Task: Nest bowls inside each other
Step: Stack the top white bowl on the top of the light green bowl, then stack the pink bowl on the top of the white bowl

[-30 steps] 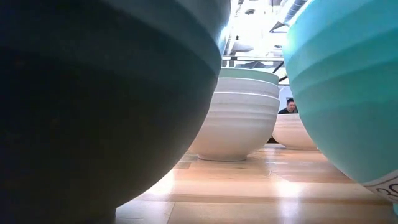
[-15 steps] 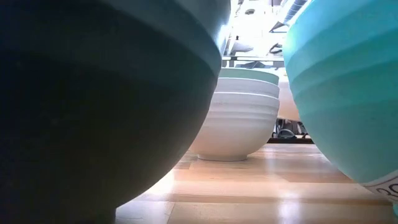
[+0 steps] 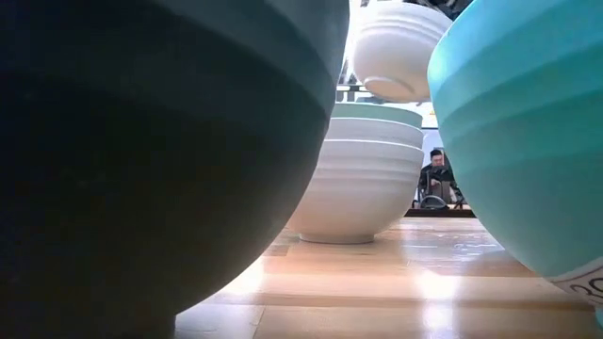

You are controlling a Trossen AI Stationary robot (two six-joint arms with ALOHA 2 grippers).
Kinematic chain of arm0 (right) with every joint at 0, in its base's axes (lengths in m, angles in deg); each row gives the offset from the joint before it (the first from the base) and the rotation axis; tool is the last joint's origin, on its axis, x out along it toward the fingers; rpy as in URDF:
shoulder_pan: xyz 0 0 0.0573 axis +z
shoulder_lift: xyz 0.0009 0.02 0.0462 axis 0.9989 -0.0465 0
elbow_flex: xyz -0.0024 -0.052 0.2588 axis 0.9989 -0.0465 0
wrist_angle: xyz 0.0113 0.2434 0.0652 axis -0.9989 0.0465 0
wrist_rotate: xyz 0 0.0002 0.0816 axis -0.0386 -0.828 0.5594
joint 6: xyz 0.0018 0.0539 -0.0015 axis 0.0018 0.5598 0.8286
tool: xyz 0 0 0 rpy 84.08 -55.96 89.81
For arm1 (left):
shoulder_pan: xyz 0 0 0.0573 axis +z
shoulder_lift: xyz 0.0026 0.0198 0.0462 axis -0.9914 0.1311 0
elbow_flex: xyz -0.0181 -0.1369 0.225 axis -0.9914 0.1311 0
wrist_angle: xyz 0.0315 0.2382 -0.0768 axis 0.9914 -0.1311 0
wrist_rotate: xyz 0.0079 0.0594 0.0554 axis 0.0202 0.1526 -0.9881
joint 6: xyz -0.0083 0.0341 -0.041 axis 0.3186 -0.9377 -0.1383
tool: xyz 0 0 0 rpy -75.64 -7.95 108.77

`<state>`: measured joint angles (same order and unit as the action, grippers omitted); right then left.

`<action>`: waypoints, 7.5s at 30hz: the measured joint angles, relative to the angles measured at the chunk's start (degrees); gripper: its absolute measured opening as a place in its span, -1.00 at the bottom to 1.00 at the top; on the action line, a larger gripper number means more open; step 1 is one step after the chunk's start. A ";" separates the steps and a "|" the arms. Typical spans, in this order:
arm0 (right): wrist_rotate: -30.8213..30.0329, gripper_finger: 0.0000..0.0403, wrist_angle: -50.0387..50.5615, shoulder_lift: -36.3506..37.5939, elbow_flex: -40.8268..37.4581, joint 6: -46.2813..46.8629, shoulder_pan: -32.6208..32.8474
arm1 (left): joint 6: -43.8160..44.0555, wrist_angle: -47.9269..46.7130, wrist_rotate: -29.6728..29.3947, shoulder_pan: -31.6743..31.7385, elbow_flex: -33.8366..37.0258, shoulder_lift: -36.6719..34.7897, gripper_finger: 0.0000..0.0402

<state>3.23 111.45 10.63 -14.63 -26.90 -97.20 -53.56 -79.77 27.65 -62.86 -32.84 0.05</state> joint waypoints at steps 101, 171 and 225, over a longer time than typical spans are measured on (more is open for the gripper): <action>-22.87 0.24 12.08 -16.79 18.62 6.90 10.14 | 7.54 -3.59 -7.79 -10.57 0.46 5.52 0.14; -25.52 0.24 17.20 -16.84 18.62 18.84 22.29 | 23.76 15.14 0.70 -37.51 26.19 3.28 -0.98; -30.00 0.14 7.85 -5.41 -9.51 69.80 52.15 | -17.24 -13.87 2.21 -20.23 -41.70 51.86 -0.59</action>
<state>-26.77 119.30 5.22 -24.14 42.90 -45.05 -70.79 -93.64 29.86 -83.09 -74.54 51.92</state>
